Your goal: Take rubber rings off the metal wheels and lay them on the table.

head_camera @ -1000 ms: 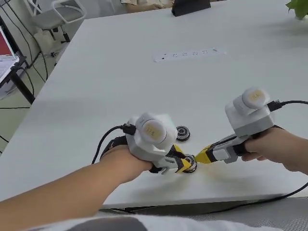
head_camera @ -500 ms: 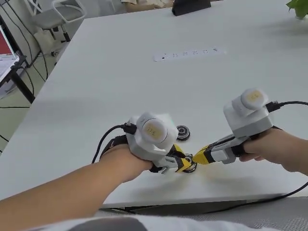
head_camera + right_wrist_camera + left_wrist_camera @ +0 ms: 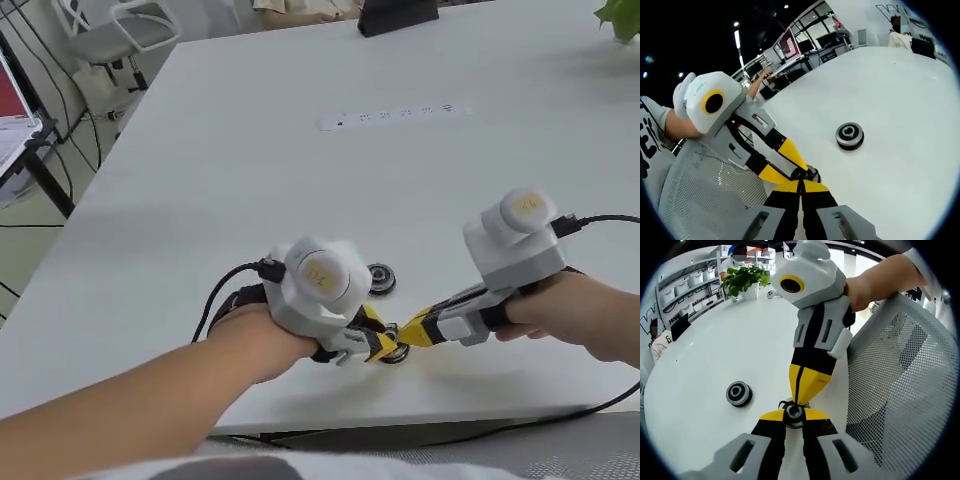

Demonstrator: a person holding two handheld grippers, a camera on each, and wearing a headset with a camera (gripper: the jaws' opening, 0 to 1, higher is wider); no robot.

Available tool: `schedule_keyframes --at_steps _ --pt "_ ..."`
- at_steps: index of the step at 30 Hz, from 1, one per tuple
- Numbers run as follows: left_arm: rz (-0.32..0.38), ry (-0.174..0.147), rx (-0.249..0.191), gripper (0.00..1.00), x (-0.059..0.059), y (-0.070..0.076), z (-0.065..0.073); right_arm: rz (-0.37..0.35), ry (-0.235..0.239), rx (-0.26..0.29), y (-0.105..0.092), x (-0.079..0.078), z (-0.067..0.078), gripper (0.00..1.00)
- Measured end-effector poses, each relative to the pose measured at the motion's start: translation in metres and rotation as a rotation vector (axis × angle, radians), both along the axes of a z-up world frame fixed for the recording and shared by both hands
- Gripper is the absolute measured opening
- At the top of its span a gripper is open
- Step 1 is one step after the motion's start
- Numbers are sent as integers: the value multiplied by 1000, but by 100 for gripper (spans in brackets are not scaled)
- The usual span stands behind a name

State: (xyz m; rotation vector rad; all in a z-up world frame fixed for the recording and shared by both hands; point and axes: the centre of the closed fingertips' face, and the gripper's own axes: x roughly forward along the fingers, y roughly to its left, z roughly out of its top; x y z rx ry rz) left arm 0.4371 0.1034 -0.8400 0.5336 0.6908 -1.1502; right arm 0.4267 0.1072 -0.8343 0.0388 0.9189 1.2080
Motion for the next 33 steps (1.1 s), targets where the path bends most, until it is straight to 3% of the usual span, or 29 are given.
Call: schedule_keyframes --at_steps 2,3,5,8,17,23,33 --pt "0 0 1 7 0 0 0 13 13 57 9 -4 10 0" --pt "-1 2 3 7 0 1 0 47 -10 102 15 -5 19 0" --pt "4 2 -5 7 1 1 0 32 -23 50 10 -1 15 0" --pt "6 3 -4 7 1 1 0 25 -16 59 9 -1 15 0" --pt "9 4 -6 7 1 0 0 35 -54 7 -3 1 6 0" --pt "9 9 -14 8 0 1 1 44 -76 -1 -5 1 5 0" --pt "-10 18 -5 12 -3 -1 1 37 -73 1 -7 1 5 0"
